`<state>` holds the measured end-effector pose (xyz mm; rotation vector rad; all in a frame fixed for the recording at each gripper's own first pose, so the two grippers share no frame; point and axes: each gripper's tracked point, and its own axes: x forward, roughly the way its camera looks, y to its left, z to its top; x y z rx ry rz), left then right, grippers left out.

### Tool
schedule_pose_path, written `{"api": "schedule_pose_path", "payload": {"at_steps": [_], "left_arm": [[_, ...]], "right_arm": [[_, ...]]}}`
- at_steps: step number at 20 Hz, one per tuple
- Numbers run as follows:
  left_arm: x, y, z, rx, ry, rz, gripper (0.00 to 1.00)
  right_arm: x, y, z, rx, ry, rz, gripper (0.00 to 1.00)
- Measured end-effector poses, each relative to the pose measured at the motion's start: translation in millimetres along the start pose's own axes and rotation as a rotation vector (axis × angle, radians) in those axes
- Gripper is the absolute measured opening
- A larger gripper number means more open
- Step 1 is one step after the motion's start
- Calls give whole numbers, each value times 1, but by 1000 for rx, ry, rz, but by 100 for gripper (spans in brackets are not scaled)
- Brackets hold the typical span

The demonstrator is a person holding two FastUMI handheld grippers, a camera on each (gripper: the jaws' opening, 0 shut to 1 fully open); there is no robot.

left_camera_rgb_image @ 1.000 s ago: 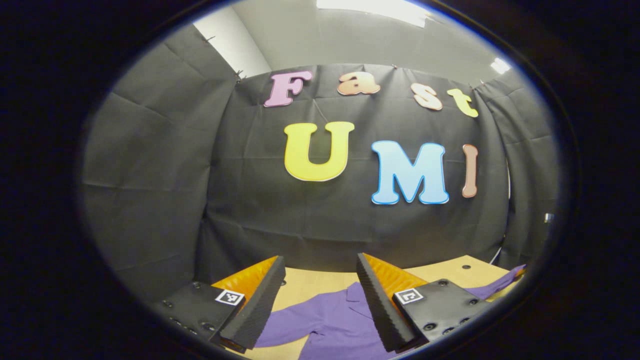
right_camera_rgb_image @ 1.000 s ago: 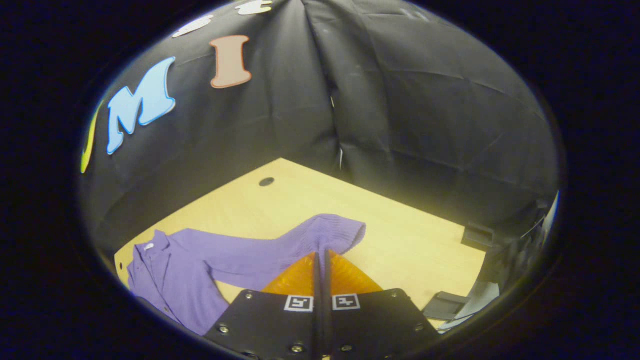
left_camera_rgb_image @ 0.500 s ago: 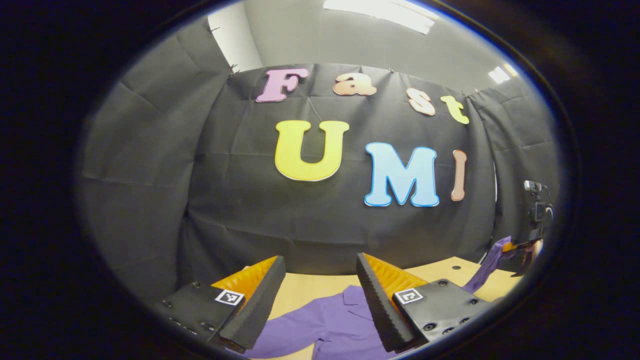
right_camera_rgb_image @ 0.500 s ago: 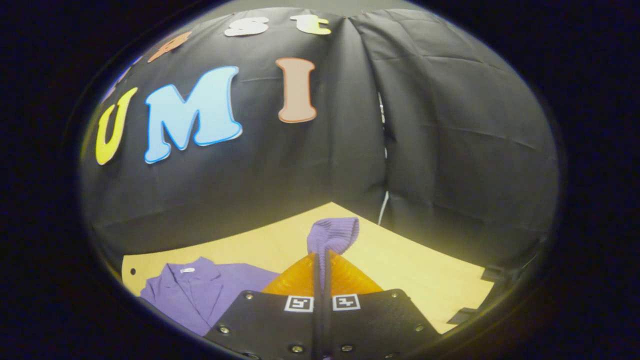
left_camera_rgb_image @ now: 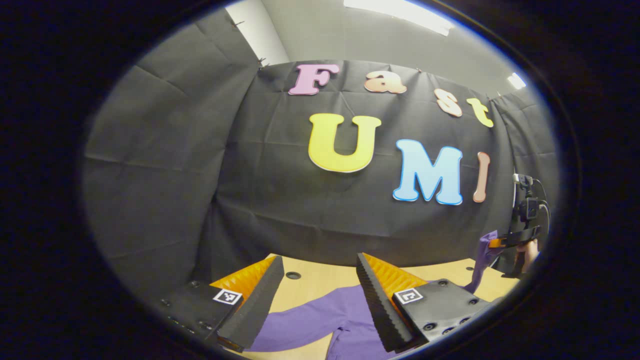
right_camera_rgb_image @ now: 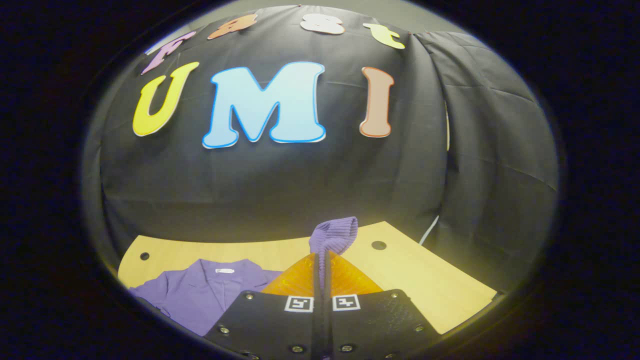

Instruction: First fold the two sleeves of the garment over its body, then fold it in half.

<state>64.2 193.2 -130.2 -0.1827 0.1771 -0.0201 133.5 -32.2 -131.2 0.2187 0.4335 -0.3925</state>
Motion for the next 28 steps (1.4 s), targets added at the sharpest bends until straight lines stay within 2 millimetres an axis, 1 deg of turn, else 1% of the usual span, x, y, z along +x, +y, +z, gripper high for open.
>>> {"api": "schedule_pose_path", "payload": {"at_steps": [3, 4, 5, 6, 7, 8, 9, 10, 11, 13, 14, 15, 16, 17, 18, 20, 21, 22, 23, 24, 25, 26, 28], "left_arm": [[-12, 28, -9, -11, 3, 58, 92], [-17, 37, -11, -15, 8, 76, 95], [-20, 46, -14, -15, 16, 100, 92], [-24, 54, -17, -16, 21, 122, 92], [-28, 60, -16, -16, 20, 141, 95], [-32, 66, -14, -14, 17, 158, 92], [-37, 70, -11, -10, 12, 169, 95], [-41, 73, -9, -3, 3, 177, 92], [-43, 78, -8, 3, 1, 185, 92], [-49, 87, -9, 12, 9, 203, 92], [-52, 90, -11, 13, 11, 210, 92], [-52, 91, -11, 14, 12, 220, 95], [-54, 94, -13, 12, 13, 231, 95], [-63, 102, -16, 8, 15, 241, 92], [-71, 109, -19, 4, 20, 251, 92], [-84, 118, -26, 2, 36, 268, 92], [-87, 121, -28, 1, 44, 278, 98], [-90, 123, -30, -3, 48, 285, 95], [-95, 125, -28, -6, 47, 293, 95], [-99, 127, -27, -7, 46, 300, 92], [-103, 128, -28, -3, 45, 309, 92], [-107, 129, -28, 0, 46, 317, 94], [-111, 131, -31, 1, 54, 326, 98]], "right_arm": [[2, 35, -10, -10, 18, 59, 0], [2, 46, -15, -19, 28, 78, 0], [3, 58, -22, -25, 40, 100, 0], [3, 72, -29, -33, 51, 122, 0], [4, 85, -37, -46, 63, 141, 0], [4, 97, -47, -59, 83, 163, 0], [4, 110, -56, -73, 100, 188, 0], [3, 125, -68, -88, 124, 213, 0], [3, 138, -81, -107, 151, 237, 0], [1, 157, -105, -154, 199, 263, 0], [2, 164, -118, -183, 220, 274, 0], [1, 171, -131, -214, 243, 286, 0], [-1, 177, -142, -245, 264, 299, 0], [-2, 183, -151, -270, 283, 312, 0], [-3, 189, -160, -288, 298, 323, 0], [-4, 198, -171, -308, 320, 341, 0], [-4, 202, -174, -316, 331, 349, 0], [-3, 204, -178, -327, 337, 351, 0], [-2, 208, -181, -334, 342, 352, 0], [-1, 214, -183, -334, 346, 358, 0], [0, 219, -186, -334, 355, 363, 0], [1, 221, -189, -337, 360, 364, 2], [2, 228, -194, -351, 361, 366, 2]]}}
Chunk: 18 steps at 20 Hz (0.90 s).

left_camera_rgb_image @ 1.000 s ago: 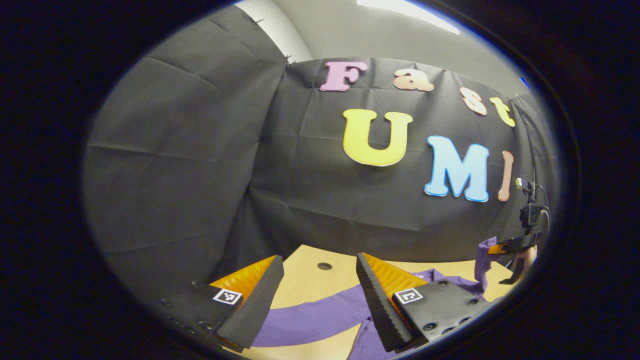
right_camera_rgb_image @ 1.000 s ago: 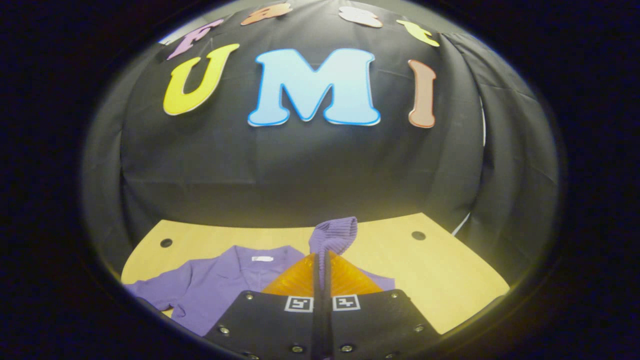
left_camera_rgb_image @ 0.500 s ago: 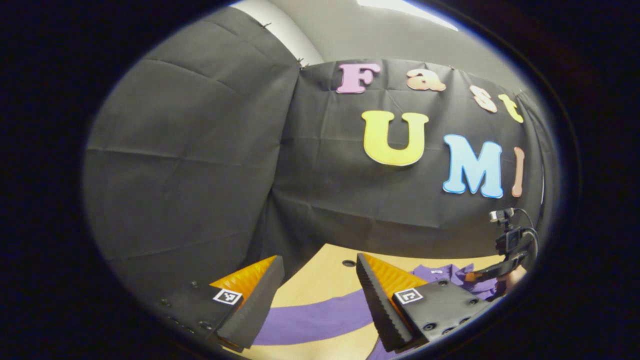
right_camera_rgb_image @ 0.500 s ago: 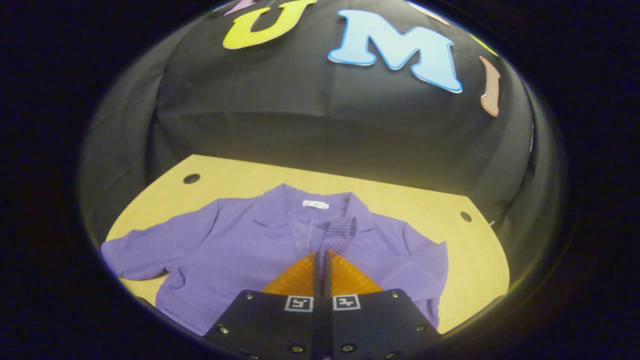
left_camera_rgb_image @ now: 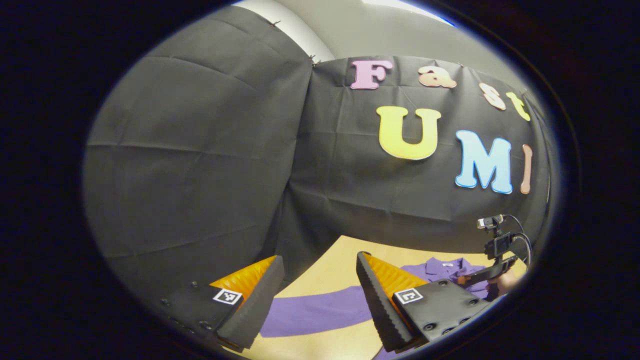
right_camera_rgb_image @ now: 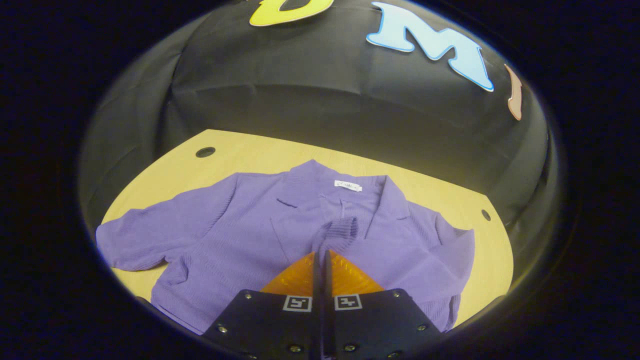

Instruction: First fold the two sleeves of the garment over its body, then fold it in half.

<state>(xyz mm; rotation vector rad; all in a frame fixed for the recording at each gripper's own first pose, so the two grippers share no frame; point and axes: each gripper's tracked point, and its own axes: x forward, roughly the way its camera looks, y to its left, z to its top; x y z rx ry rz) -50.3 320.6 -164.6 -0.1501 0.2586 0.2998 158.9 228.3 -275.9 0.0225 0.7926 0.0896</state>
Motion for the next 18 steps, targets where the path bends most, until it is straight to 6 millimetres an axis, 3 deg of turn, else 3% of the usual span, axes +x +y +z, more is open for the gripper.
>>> {"api": "schedule_pose_path", "payload": {"at_steps": [5, 7, 8, 9, 13, 15, 17, 18], "left_arm": [[-3, 4, -5, -3, 17, 3, 98], [0, 2, -6, -1, 32, -9, 95], [2, -2, -6, -1, 38, -25, 92], [6, -5, -6, 5, 42, -41, 92], [23, -23, -2, 46, 36, -95, 92], [27, -32, 4, 49, 30, -107, 92], [30, -37, 5, 29, 29, -103, 95], [32, -38, 4, 27, 27, -91, 95]], "right_arm": [[6, 16, -5, -17, 16, 36, 11], [1, 21, -3, -17, 15, 60, 20], [-1, 24, -3, -21, 8, 68, 29], [-6, 24, 0, -19, -2, 75, 31], [-38, 27, 14, 39, -50, 117, 70], [-60, 21, 25, 60, -97, 122, 75], [-84, 10, 37, 64, -157, 119, 94], [-97, 5, 44, 59, -192, 116, 96]]}}
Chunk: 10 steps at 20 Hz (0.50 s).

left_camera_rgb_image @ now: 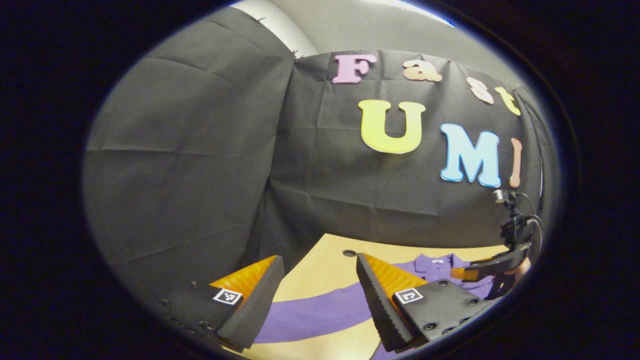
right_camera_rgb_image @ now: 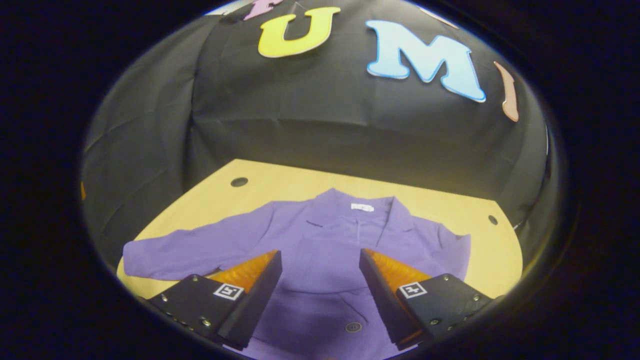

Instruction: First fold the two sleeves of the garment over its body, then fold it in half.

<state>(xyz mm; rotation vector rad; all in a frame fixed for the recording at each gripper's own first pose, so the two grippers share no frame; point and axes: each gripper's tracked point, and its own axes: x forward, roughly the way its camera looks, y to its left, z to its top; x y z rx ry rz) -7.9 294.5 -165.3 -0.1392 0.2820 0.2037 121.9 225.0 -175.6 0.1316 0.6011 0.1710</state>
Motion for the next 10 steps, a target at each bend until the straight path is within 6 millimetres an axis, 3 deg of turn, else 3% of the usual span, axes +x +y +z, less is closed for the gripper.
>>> {"api": "schedule_pose_path", "payload": {"at_steps": [2, 5, 10], "left_arm": [[4, 1, -6, 5, 7, 31, 92], [6, 3, -23, -13, 32, 73, 95], [6, 22, -69, -68, 121, 166, 92]], "right_arm": [[-28, -9, 19, -17, -68, -7, 96], [-68, -19, 43, -14, -159, -5, 96], [-118, -40, 54, -6, -221, -8, 96]]}}
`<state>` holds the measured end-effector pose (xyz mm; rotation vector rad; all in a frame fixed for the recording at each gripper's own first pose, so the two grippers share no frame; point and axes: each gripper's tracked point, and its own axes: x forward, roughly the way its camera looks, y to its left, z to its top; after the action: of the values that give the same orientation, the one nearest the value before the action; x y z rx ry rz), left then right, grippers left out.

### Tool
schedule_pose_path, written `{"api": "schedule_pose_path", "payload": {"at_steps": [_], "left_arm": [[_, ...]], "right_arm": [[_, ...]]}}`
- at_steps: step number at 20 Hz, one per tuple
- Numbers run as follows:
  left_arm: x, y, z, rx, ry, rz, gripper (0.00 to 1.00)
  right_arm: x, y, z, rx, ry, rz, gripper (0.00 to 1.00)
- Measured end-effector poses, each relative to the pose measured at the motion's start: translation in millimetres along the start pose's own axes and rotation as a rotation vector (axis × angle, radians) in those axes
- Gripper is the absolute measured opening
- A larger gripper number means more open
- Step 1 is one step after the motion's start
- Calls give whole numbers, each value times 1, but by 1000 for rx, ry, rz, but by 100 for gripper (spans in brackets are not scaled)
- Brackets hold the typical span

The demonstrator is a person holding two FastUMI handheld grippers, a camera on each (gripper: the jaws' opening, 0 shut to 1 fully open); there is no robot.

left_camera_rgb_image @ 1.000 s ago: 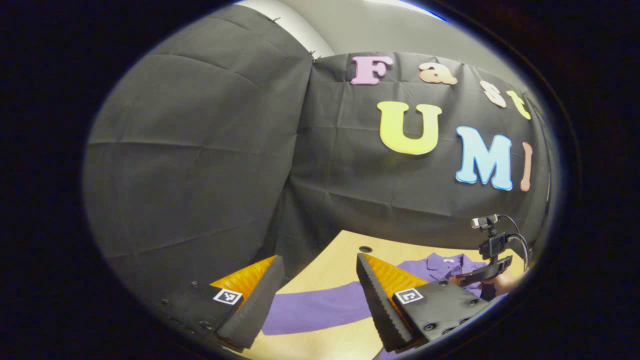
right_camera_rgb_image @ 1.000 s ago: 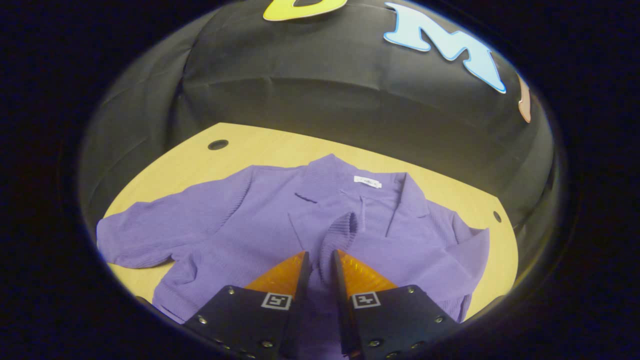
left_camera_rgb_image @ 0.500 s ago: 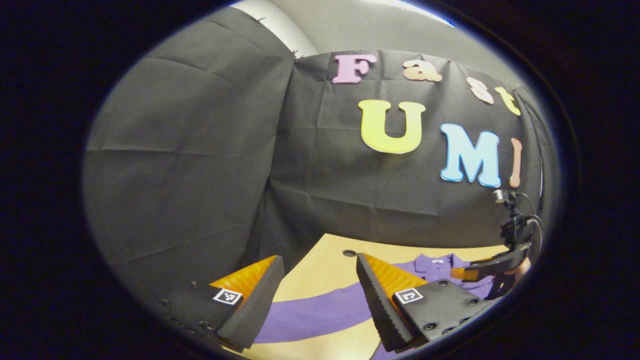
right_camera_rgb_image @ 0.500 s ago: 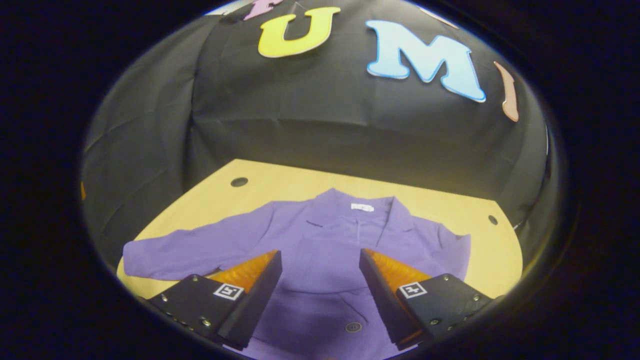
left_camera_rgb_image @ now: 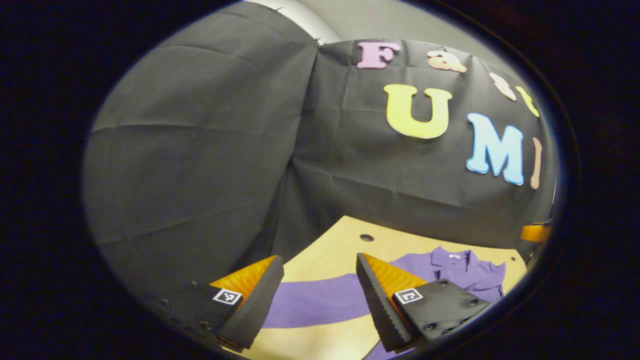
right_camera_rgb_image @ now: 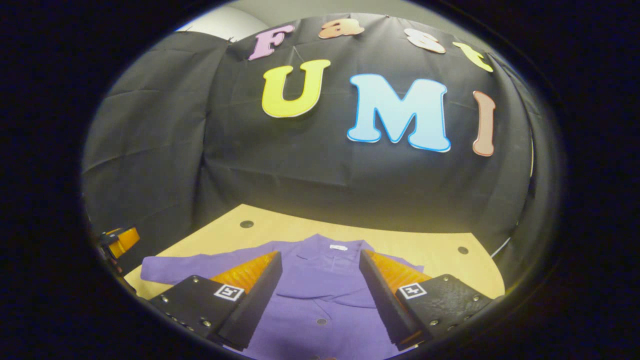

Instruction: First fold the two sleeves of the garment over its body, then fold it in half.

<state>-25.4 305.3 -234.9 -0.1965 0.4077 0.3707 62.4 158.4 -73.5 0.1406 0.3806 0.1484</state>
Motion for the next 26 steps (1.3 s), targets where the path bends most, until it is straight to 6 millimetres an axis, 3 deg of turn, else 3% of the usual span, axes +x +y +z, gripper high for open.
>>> {"api": "schedule_pose_path", "payload": {"at_steps": [2, 5, 8, 12, 13, 14, 17, 21, 26], "left_arm": [[6, 9, -16, -24, 42, 35, 92], [11, 41, -43, -75, 118, 125, 94], [21, 74, -74, -101, 205, 219, 95], [38, 105, -99, -109, 277, 309, 92], [41, 110, -111, -116, 306, 326, 99], [44, 114, -120, -125, 324, 332, 92], [46, 121, -134, -136, 373, 348, 96], [49, 120, -137, -129, 388, 351, 96], [50, 116, -133, -100, 402, 337, 85]], "right_arm": [[-13, -6, 3, 9, -9, -3, 96], [-31, -8, 9, 1, -24, 5, 96], [-40, -3, 7, -4, -27, 27, 96], [-49, 4, -1, -10, -11, 59, 96], [-52, 6, -2, -13, -5, 65, 96], [-53, 6, -3, -12, -4, 69, 96], [-58, 3, -2, 4, 0, 66, 96], [-62, -4, -1, 23, 2, 53, 96], [-62, -10, -6, 51, 16, 46, 96]]}}
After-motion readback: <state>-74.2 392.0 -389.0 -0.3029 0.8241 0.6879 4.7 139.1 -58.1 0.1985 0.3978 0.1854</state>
